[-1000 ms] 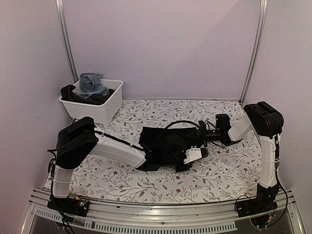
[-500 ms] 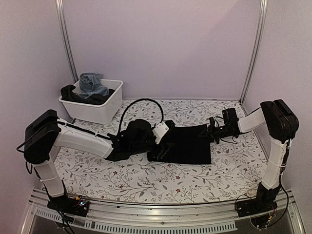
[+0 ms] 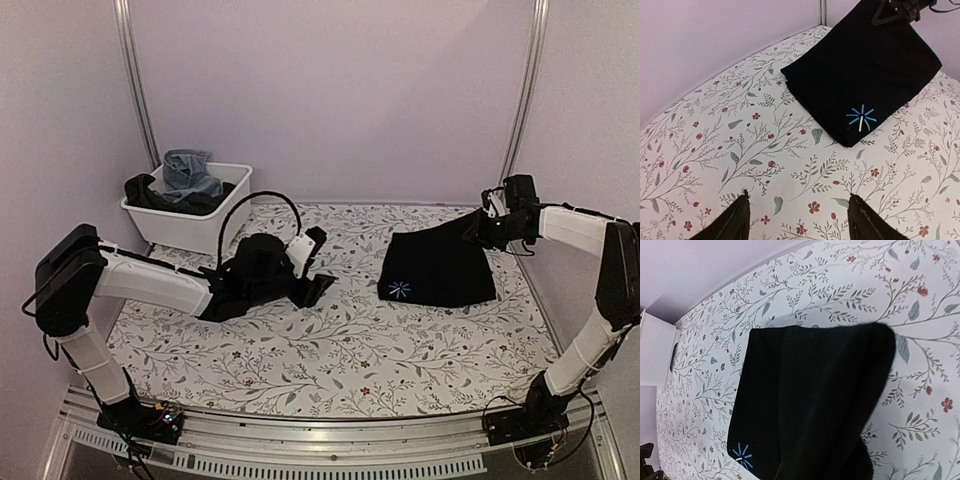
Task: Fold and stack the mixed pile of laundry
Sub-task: Turn over the square-folded T-shirt at the center of the board.
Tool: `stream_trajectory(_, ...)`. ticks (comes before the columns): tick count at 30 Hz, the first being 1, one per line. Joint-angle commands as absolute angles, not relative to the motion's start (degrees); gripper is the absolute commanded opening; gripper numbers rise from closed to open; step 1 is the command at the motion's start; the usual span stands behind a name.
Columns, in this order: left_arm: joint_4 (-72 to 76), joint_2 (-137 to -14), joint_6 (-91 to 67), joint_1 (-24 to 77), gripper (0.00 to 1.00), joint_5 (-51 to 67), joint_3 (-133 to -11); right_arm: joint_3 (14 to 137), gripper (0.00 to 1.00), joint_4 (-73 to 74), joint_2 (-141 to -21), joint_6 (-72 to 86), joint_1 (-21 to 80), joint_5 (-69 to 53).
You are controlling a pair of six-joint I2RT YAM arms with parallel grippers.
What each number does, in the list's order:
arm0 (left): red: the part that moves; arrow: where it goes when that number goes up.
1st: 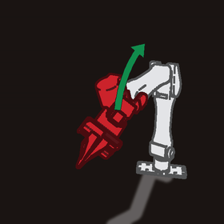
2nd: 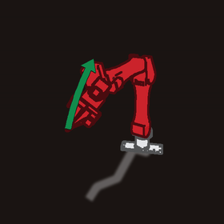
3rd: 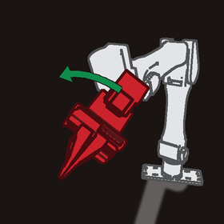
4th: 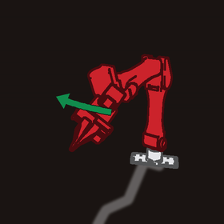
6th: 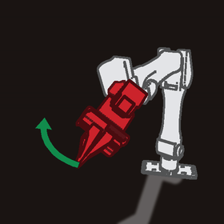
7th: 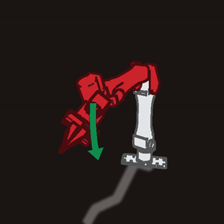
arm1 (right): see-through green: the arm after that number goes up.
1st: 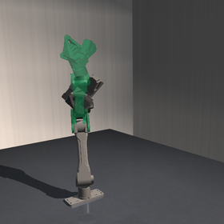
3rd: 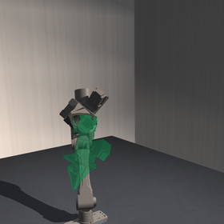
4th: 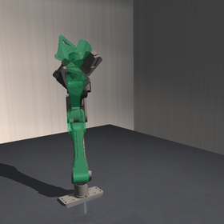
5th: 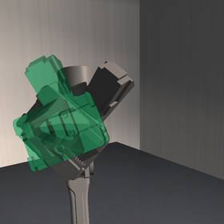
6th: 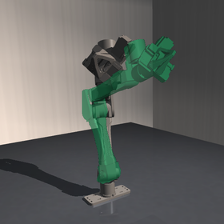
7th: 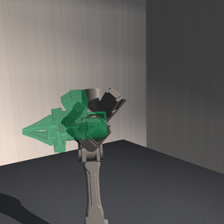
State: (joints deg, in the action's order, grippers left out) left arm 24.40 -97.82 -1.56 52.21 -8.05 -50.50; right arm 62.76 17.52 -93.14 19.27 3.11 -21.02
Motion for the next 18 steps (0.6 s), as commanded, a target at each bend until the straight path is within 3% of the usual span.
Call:
stream_trajectory(1, 24.5, -95.5, -2.5, 50.5, 0.66, -8.9, -49.3, 69.7, 0.00, 26.4, -86.8, 13.1, 1.7, -9.3)
stream_trajectory(6, 23.7, -93.3, -3.4, 48.6, 0.66, -9.4, -47.8, 78.6, 0.00, 33.7, -84.7, 8.8, 1.6, -1.5)
stream_trajectory(11, 23.7, -90.6, -4.9, 46.2, 0.67, -9.4, -45.5, 87.2, 0.00, 38.5, -86.7, 5.3, 2.2, -1.7)
stream_trajectory(18, 22.7, -87.8, -7.1, 43.3, 0.67, -9.7, -43.3, 95.1, 0.00, 43.0, -97.7, 2.1, 17.2, 5.1)
